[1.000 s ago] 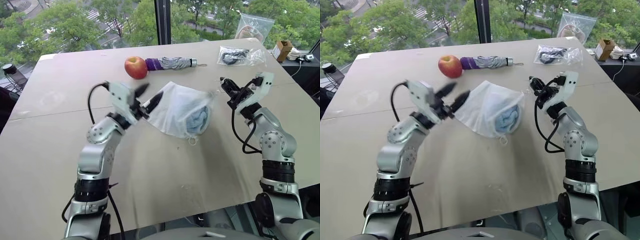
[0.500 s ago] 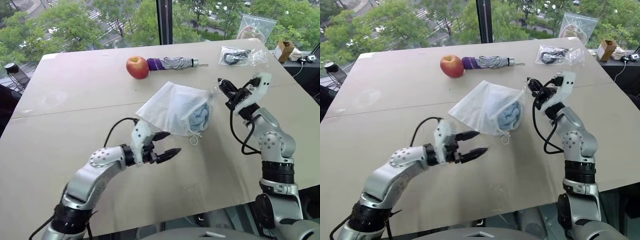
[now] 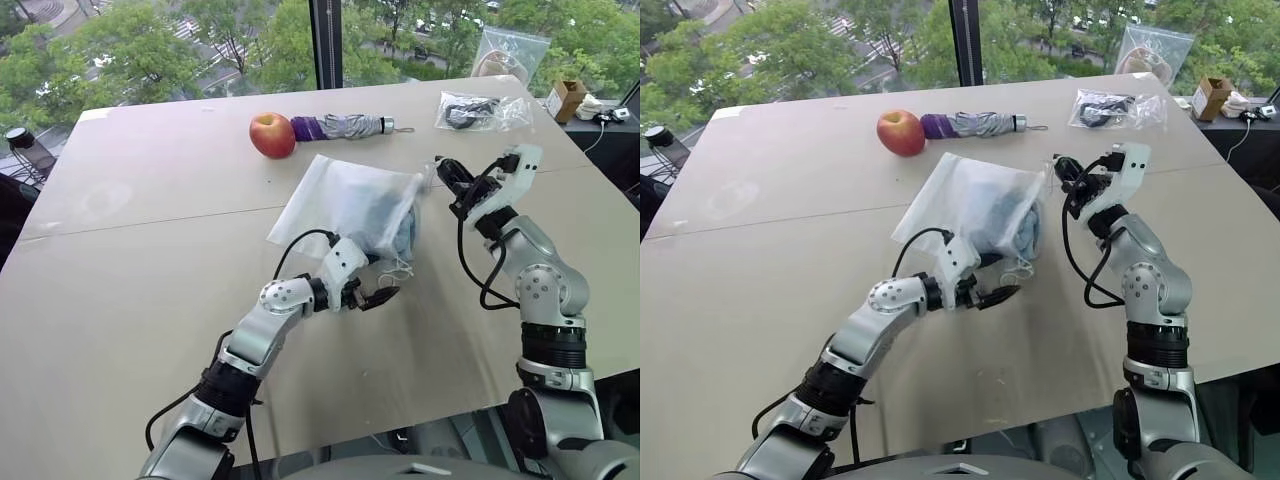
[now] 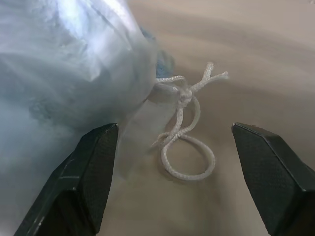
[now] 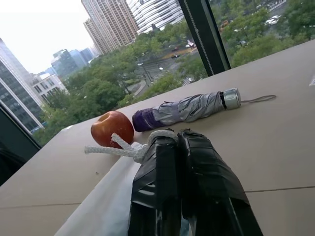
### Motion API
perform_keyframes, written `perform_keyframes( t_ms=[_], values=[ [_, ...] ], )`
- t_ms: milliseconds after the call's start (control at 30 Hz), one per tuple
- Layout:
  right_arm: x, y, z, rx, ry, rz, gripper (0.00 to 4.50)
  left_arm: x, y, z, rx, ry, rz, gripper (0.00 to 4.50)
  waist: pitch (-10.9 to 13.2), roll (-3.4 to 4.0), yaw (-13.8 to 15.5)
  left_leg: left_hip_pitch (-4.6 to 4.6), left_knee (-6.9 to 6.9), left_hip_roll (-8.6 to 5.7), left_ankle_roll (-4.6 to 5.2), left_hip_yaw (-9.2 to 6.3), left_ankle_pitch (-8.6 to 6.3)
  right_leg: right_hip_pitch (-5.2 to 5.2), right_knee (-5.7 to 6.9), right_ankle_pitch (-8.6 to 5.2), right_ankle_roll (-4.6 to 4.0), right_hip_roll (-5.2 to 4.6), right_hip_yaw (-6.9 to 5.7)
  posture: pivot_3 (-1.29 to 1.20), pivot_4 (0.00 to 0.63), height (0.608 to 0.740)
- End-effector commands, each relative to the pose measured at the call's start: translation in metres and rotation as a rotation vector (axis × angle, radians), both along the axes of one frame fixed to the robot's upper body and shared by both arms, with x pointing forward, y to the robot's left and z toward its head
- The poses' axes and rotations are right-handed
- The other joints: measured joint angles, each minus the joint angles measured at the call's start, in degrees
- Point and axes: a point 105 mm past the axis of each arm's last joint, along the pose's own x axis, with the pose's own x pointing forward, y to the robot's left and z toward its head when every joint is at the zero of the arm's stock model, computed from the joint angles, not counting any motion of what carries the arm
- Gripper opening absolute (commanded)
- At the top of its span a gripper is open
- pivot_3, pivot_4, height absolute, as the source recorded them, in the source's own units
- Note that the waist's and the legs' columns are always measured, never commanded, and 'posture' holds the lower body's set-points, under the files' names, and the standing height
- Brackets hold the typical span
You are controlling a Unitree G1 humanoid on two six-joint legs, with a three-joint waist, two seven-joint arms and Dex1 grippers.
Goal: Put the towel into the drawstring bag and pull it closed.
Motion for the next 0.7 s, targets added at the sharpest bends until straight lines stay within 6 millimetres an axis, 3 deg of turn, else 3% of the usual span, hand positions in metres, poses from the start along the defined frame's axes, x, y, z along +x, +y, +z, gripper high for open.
perform_keyframes(
  t_ms=[33,200,300,367,467,567,700],
  values=[
    [-0.006,-0.004,0.016,0.009,-0.062,-0.017,0.00,-0.005,-0.005,0.002,0.008,0.003,-0.046,3.76,0.0,0.00,0.0,0.00,0.00,0.00,0.00,0.01,0.00,0.00,0.00,0.00,0.00,-0.01,0.00,0.00,0.150,0.740],
    [-0.006,-0.006,0.016,0.009,-0.059,-0.029,0.00,-0.009,0.002,-0.006,0.055,0.042,-0.054,3.76,0.0,0.01,0.0,0.03,0.01,0.00,0.00,0.01,0.00,0.01,0.02,0.00,0.01,-0.01,0.01,0.00,0.150,0.740],
    [-0.005,-0.006,0.016,0.008,-0.057,-0.028,0.00,-0.002,0.006,-0.005,0.072,-0.008,-0.010,2.90,0.0,0.02,0.0,0.03,0.01,0.00,0.00,0.00,0.00,0.01,0.02,0.00,0.01,0.00,0.01,0.00,0.150,0.740],
    [-0.006,-0.005,0.017,0.007,-0.058,-0.026,0.00,0.000,0.007,0.011,-0.020,-0.020,0.031,2.80,0.0,0.02,0.0,0.03,0.01,0.00,0.00,0.00,0.00,0.01,0.02,0.00,0.01,-0.01,0.01,0.00,0.150,0.740],
    [-0.005,-0.006,0.017,0.009,-0.058,-0.031,0.00,-0.014,0.012,0.025,-0.110,0.002,-0.006,2.80,0.0,0.02,-0.1,0.01,0.00,0.02,0.00,0.01,0.00,-0.01,0.02,0.00,0.01,-0.02,0.01,0.00,0.150,0.740],
    [-0.005,-0.005,0.016,0.010,-0.055,-0.028,0.00,-0.033,0.019,0.027,-0.121,0.044,-0.070,2.80,0.0,0.03,-0.2,0.00,-0.01,0.07,0.00,0.01,0.00,-0.03,0.03,0.00,0.00,0.01,0.00,0.00,0.150,0.740],
    [-0.005,-0.003,0.015,0.011,-0.052,-0.019,0.00,-0.043,0.023,0.028,-0.121,0.104,-0.093,2.80,0.0,0.03,0.0,0.02,-0.03,0.06,0.00,-0.03,0.00,-0.03,0.05,-0.01,0.00,0.01,-0.04,0.00,0.150,0.740]
  ],
)
